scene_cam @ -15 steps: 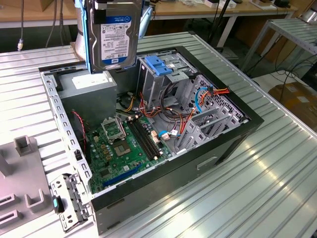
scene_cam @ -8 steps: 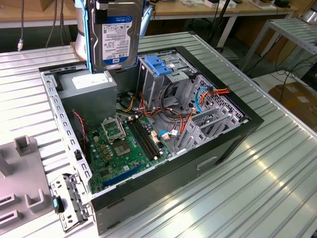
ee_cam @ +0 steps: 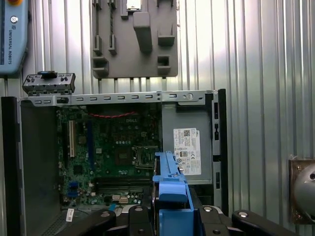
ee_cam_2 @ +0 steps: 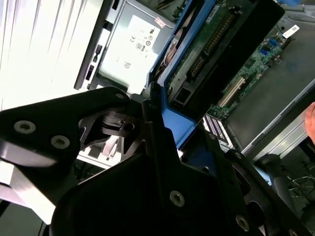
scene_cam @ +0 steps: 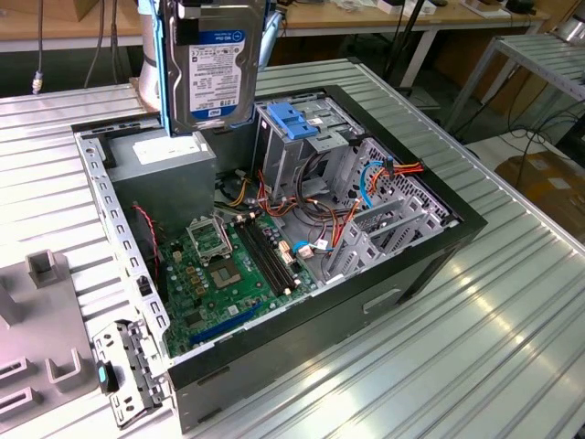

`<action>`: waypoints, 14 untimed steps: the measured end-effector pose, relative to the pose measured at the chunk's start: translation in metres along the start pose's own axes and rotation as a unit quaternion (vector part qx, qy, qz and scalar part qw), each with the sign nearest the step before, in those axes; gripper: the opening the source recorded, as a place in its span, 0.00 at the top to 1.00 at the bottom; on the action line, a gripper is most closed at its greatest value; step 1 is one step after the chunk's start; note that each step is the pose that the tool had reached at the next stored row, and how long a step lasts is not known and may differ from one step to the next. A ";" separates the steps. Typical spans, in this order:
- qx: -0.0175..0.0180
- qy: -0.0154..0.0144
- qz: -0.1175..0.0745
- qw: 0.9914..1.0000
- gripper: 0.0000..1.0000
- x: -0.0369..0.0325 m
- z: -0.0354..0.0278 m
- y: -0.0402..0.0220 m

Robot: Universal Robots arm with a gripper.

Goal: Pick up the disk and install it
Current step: 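Insert the disk into the insertion slot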

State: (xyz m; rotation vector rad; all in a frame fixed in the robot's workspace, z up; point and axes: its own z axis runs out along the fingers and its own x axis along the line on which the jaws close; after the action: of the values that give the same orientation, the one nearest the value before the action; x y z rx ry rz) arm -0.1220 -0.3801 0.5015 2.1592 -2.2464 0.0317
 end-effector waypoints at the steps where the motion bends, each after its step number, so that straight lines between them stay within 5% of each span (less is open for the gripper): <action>1: 0.000 0.000 0.000 1.000 0.63 0.0007 0.0001 0.0000; 14: 0.000 0.000 0.000 1.000 0.63 0.0101 0.0004 -0.0003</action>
State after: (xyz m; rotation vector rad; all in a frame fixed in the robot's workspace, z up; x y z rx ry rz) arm -0.1221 -0.3902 0.5014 2.1591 -2.2466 0.0317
